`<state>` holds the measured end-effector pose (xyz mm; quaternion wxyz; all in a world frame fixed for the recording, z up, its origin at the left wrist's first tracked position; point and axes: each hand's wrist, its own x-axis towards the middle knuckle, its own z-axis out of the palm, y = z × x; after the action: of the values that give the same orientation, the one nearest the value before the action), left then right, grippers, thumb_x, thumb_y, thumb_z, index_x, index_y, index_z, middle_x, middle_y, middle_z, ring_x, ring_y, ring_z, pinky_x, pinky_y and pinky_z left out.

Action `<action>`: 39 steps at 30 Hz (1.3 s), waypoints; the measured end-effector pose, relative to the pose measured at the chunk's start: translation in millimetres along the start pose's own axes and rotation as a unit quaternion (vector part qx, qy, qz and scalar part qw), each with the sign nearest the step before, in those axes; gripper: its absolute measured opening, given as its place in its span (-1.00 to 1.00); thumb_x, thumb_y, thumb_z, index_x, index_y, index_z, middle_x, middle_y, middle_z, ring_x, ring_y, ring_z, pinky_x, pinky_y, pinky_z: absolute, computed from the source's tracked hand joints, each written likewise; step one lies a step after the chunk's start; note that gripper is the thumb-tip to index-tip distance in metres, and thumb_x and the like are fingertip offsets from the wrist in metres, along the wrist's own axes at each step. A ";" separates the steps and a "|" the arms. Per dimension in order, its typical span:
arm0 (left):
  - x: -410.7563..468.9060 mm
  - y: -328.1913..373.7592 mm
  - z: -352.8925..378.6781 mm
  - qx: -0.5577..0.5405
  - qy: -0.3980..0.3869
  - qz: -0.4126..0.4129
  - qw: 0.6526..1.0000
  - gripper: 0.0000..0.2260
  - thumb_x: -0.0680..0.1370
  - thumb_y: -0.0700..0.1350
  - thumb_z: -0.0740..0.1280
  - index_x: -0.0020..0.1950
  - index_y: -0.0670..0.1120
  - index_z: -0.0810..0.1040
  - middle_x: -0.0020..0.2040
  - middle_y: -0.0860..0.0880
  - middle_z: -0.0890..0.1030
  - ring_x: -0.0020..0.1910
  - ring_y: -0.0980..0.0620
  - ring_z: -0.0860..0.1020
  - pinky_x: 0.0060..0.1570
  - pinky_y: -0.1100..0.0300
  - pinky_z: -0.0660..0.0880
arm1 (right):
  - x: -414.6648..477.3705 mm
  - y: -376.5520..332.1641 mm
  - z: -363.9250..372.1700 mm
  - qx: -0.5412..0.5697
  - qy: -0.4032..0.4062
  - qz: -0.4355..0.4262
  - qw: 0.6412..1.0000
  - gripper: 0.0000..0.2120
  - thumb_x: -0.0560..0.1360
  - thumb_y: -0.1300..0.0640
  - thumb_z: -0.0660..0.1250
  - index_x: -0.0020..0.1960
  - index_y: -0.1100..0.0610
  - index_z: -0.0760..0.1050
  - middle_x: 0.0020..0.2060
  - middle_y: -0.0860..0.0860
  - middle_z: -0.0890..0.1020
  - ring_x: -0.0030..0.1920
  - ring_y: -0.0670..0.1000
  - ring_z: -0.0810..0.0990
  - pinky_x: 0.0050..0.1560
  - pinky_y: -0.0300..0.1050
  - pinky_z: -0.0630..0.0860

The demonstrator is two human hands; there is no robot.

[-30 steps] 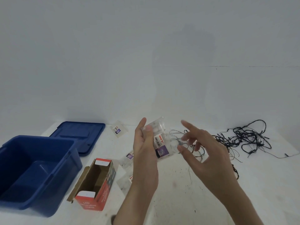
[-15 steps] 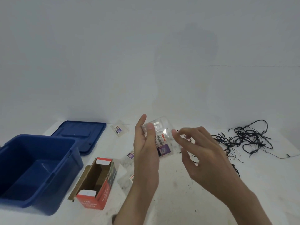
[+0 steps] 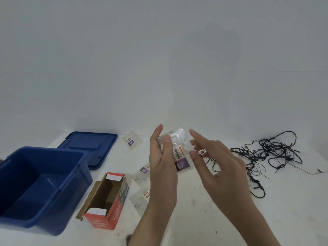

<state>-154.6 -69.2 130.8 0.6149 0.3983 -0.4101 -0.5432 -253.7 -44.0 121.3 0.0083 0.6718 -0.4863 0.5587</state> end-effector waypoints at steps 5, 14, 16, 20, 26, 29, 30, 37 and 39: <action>-3.0 -1.7 3.2 -0.019 -0.023 0.006 1.000 -0.76 0.61 -0.01 0.12 0.23 0.21 0.41 -0.18 0.25 0.63 -0.20 0.24 0.63 -0.10 0.17 0.59 | 2.0 -0.9 3.3 0.051 0.035 0.096 0.993 -0.75 0.47 0.06 0.32 0.13 -0.14 0.52 -0.15 -0.18 0.60 -0.16 -0.13 0.56 -0.15 -0.41 0.45; -6.1 -4.8 7.4 -0.090 0.004 0.016 0.996 -0.77 0.59 -0.01 0.13 0.21 0.17 0.43 -0.01 0.11 0.63 -0.11 0.15 0.65 -0.21 0.27 0.57 | -1.6 -4.4 6.9 0.117 0.012 0.124 0.985 -0.70 0.42 -0.07 0.27 0.14 -0.16 0.54 -0.08 -0.18 0.54 -0.03 -0.14 0.51 -0.08 -0.44 0.39; -5.5 -6.3 6.8 -0.107 0.004 0.007 0.994 -0.79 0.59 -0.01 0.13 0.18 0.16 0.45 -0.05 0.11 0.65 -0.12 0.14 0.66 -0.20 0.23 0.58 | -1.8 -3.4 7.0 0.153 0.012 0.146 0.977 -0.73 0.42 -0.06 0.29 0.11 -0.18 0.56 -0.09 -0.20 0.54 -0.03 -0.12 0.52 -0.07 -0.44 0.39; -4.4 -13.5 4.4 -0.137 -0.007 -0.007 0.991 -0.80 0.60 -0.03 0.12 0.16 0.10 0.47 -0.13 0.10 0.68 -0.14 0.13 0.65 -0.17 0.21 0.60 | -3.8 -3.9 12.4 0.172 0.049 0.157 0.971 -0.79 0.41 0.07 0.36 0.01 -0.14 0.61 -0.08 -0.18 0.55 -0.08 -0.10 0.54 -0.11 -0.44 0.39; 2.3 -21.4 -2.5 -0.238 -0.035 -0.099 0.966 -0.59 0.53 0.18 0.21 0.15 -0.13 0.45 -0.03 -0.17 0.51 -0.06 -0.09 0.58 -0.12 0.02 0.57 | -15.4 -11.1 27.4 -0.024 0.050 -0.002 0.998 -0.75 0.49 0.11 0.27 0.11 0.13 0.61 -0.02 -0.03 0.53 -0.04 -0.04 0.46 -0.01 -0.42 0.32; 3.5 -25.1 -2.5 -0.207 -0.040 -0.075 0.975 -0.48 0.53 0.23 0.21 0.16 -0.23 0.39 0.01 -0.21 0.43 0.04 -0.22 0.49 0.08 -0.16 0.49 | -16.9 -11.2 31.4 -0.012 0.069 0.003 0.998 -0.77 0.48 0.11 0.30 0.08 0.13 0.62 -0.02 -0.06 0.50 -0.08 -0.07 0.49 -0.05 -0.42 0.37; 3.7 -25.9 -2.8 -0.202 -0.026 -0.064 0.977 -0.45 0.53 0.22 0.22 0.19 -0.27 0.37 0.02 -0.20 0.43 0.06 -0.23 0.47 0.16 -0.22 0.43 | -15.1 -9.9 31.0 -0.005 0.078 0.013 0.997 -0.78 0.48 0.11 0.30 0.05 0.13 0.64 -0.05 -0.06 0.52 -0.10 -0.08 0.51 -0.08 -0.41 0.40; 7.3 -24.7 -3.7 -0.189 -0.016 -0.034 0.981 -0.47 0.54 0.18 0.22 0.28 -0.22 0.34 -0.06 -0.16 0.44 -0.03 -0.15 0.45 -0.02 -0.03 0.43 | -5.8 -4.5 27.2 -0.005 0.038 0.027 0.999 -0.74 0.43 0.02 0.36 0.05 0.11 0.63 -0.12 -0.03 0.57 -0.14 -0.13 0.52 -0.13 -0.44 0.40; 8.4 -22.4 -1.3 -0.185 -0.010 -0.030 0.982 -0.46 0.51 0.20 0.24 0.26 -0.21 0.35 -0.07 -0.15 0.46 -0.05 -0.15 0.46 -0.07 -0.01 0.44 | -6.6 -1.2 29.1 -0.024 0.054 0.010 0.998 -0.78 0.45 0.09 0.35 0.05 0.14 0.63 -0.13 0.03 0.58 -0.17 -0.08 0.53 -0.16 -0.39 0.42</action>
<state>-160.4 -79.6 110.0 0.6570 0.2848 -0.2964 -0.6320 -230.6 -55.3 106.0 0.0452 0.6351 -0.5053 0.5824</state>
